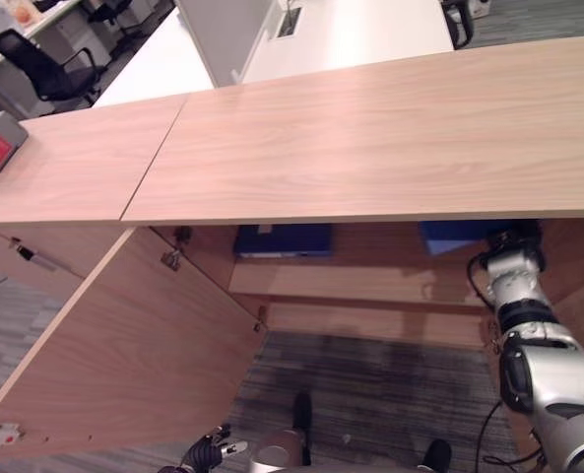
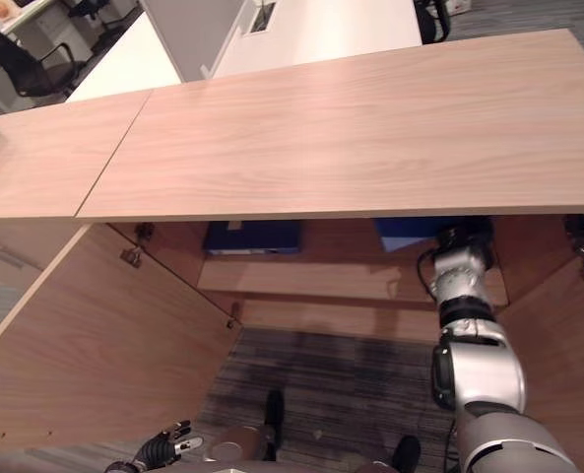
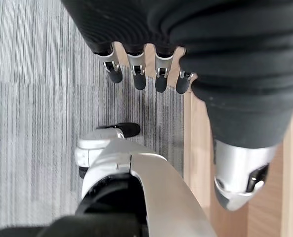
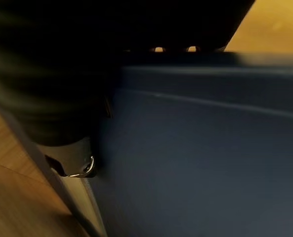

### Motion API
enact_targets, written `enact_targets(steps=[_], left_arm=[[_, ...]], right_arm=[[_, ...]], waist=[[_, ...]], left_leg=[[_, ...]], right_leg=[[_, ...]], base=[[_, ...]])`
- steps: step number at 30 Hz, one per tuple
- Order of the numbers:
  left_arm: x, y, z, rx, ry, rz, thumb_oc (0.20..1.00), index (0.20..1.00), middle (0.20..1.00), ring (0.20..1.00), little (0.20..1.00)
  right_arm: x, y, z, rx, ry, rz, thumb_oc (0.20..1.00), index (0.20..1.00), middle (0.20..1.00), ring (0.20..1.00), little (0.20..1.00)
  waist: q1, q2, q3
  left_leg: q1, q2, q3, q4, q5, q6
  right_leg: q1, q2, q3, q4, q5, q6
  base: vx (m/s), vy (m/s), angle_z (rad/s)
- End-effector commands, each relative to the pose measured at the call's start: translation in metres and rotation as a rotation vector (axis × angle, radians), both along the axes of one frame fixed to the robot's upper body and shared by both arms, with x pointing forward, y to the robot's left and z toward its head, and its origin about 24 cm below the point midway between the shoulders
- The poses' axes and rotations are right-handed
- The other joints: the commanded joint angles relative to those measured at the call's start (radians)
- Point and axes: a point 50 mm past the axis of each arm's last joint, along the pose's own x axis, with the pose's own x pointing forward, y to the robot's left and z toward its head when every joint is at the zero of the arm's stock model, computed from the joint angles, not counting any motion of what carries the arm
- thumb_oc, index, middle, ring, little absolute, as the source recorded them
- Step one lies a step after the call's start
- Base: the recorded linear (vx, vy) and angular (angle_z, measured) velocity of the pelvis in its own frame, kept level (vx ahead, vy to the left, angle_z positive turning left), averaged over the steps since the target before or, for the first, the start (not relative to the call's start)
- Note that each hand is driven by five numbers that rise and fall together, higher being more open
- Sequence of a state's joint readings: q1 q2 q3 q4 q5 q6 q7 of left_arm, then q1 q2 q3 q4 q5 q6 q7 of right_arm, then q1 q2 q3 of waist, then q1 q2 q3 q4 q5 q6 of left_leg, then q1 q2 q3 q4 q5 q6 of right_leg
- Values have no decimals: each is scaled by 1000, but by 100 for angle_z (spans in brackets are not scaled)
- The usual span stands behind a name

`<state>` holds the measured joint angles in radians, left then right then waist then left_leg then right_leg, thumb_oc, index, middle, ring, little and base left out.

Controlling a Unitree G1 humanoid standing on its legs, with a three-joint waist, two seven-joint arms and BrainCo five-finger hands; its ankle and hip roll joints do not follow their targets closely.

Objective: Put the empty folder in the office cabinet

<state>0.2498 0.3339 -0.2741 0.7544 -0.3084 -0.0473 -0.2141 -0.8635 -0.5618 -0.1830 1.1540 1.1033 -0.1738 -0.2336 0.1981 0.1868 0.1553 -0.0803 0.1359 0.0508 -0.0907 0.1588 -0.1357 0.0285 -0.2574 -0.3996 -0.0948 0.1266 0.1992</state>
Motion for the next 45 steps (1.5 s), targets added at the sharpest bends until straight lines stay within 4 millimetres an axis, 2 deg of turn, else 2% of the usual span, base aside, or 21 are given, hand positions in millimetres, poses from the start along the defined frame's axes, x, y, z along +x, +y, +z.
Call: enact_targets(steps=[1, 5, 9, 13, 16, 18, 19, 21, 23, 24, 25, 26, 29, 31, 34, 35, 40, 45], left_arm=[[21, 20, 13, 47, -59, -67, 1000, 1000, 1000, 1000, 1000], [30, 16, 18, 27, -91, -98, 1000, 1000, 1000, 1000, 1000], [38, 17, 25, 18, -124, -111, 1000, 1000, 1000, 1000, 1000], [48, 14, 35, -5, -184, -115, 1000, 1000, 1000, 1000, 1000], [54, 15, 42, -13, -221, -143, 1000, 1000, 1000, 1000, 1000], [57, 18, 44, 5, -226, -151, 1000, 1000, 1000, 1000, 1000], [65, 12, 45, 0, -245, -179, 1000, 1000, 1000, 1000, 1000], [60, 12, 36, 11, -208, -161, 1000, 1000, 1000, 1000, 1000], [29, 22, 18, 77, -98, -131, 1000, 1000, 1000, 1000, 1000], [28, 20, 17, 75, -100, -133, 1000, 1000, 1000, 1000, 1000], [15, 27, 13, 108, -51, -129, 1000, 1000, 1000, 1000, 1000], [16, 26, 12, 106, -52, -129, 1000, 1000, 1000, 1000, 1000], [15, 31, 12, 125, -46, -108, 1000, 1000, 1000, 1000, 1000], [23, 32, 14, 134, -70, -96, 1000, 1000, 1000, 1000, 1000], [25, 33, 16, 137, -79, -94, 1000, 1000, 1000, 1000, 1000], [29, 34, 16, 152, -84, -96, 1000, 1000, 1000, 1000, 1000], [44, 34, 21, 162, -122, -82, 1000, 1000, 1000, 1000, 1000], [49, 35, 23, 167, -141, -74, 1000, 1000, 1000, 1000, 1000]], right_arm=[[13, -7, 74, -25, -267, -32, 200, 200, 200, 200, 200], [11, -16, 91, -2, -303, -65, 200, 200, 200, 200, 200], [12, -17, 103, -2, -319, -69, 200, 200, 200, 200, 200], [7, -28, 112, 6, -326, -110, 200, 200, 200, 200, 200], [-1, -40, 135, 3, -385, -154, 200, 200, 200, 200, 200], [-2, -41, 143, 11, -416, -164, 200, 200, 200, 200, 200], [3, -32, 145, 34, -421, -160, 200, 200, 200, 200, 200], [4, -31, 149, 44, -433, -166, 200, 200, 200, 200, 200], [-12, -53, 148, 46, -418, -255, 200, 200, 200, 200, 200], [-12, -54, 149, 43, -418, -256, 200, 200, 200, 200, 200], [-20, -62, 158, 21, -430, -289, 200, 200, 200, 200, 200], [-20, -62, 159, 20, -430, -289, 200, 200, 200, 200, 200], [-24, -65, 171, 9, -456, -310, 200, 200, 200, 200, 200], [-27, -66, 176, 13, -454, -339, 200, 200, 200, 200, 200], [-26, -65, 179, 17, -459, -343, 200, 200, 200, 200, 200], [-23, -60, 181, 17, -457, -336, 200, 200, 200, 200, 200], [-18, -51, 189, -23, -442, -316, 200, 200, 200, 200, 200], [-16, -46, 201, -48, -467, -302, 200, 200, 200, 200, 200]], waist=[[34, -36, 33], [53, -21, 48], [68, 0, 72], [80, 22, 94], [92, 47, 129], [98, 58, 151], [97, 54, 153], [100, 57, 156], [117, 74, 172], [120, 75, 167], [126, 88, 182], [127, 88, 181], [131, 100, 204], [116, 102, 228], [115, 101, 238], [105, 97, 251], [91, 92, 266], [82, 90, 269]], left_leg=[[-15, 31, -1, 17, -77, -50], [-47, 31, -29, 19, -68, -55], [-84, 28, -50, 19, -58, -61], [-118, 26, -62, 21, -56, -67], [-183, 22, -68, 35, -47, -68], [-223, 25, -67, 50, -44, -68], [-240, 26, -66, 53, -42, -69], [-261, 26, -64, 57, -39, -68], [-294, 24, -63, 58, -33, -67], [-299, 24, -62, 59, -33, -67], [-320, 22, -63, 71, -33, -66], [-324, 22, -62, 74, -34, -66], [-375, 21, -62, 126, -47, -61], [-428, 25, -76, 224, -108, -56], [-453, 23, -80, 266, -127, -55], [-480, 19, -85, 314, -155, -53], [-541, 19, -91, 385, -189, -48], [-587, 17, -97, 425, -205, -45]], right_leg=[[14, -23, 26, 25, -111, 42], [-2, -20, 3, 37, -122, 37], [-29, -21, -8, 50, -128, 35], [-59, -28, -19, 63, -134, 36], [-136, -40, -11, 106, -143, 33], [-193, -48, -5, 150, -153, 31], [-221, -49, -2, 170, -159, 30], [-257, -54, 2, 200, -166, 30], [-306, -64, 8, 234, -179, 29], [-315, -65, 10, 240, -181, 29], [-346, -69, 18, 262, -186, 28], [-352, -70, 20, 266, -188, 28], [-413, -81, 39, 320, -205, 22], [-466, -87, 84, 415, -268, 15], [-491, -94, 91, 459, -286, 10], [-528, -95, 105, 519, -311, 6], [-598, -106, 121, 603, -340, 6], [-651, -115, 132, 657, -359, 2]], base=[[-3, -42, 25], [-15, -39, 24], [-55, -16, 16], [-50, -15, 16], [-111, 3, 8], [-108, 1, 2], [-128, -10, -2], [-58, -23, -6], [-70, -46, -2], [-63, -16, 4], [-46, -2, 5], [-77, -22, 11], [-29, -44, 5], [26, -85, 7], [-21, -36, 13], [-36, -29, 15], [-6, -24, 10], [-5, -3, 4]])
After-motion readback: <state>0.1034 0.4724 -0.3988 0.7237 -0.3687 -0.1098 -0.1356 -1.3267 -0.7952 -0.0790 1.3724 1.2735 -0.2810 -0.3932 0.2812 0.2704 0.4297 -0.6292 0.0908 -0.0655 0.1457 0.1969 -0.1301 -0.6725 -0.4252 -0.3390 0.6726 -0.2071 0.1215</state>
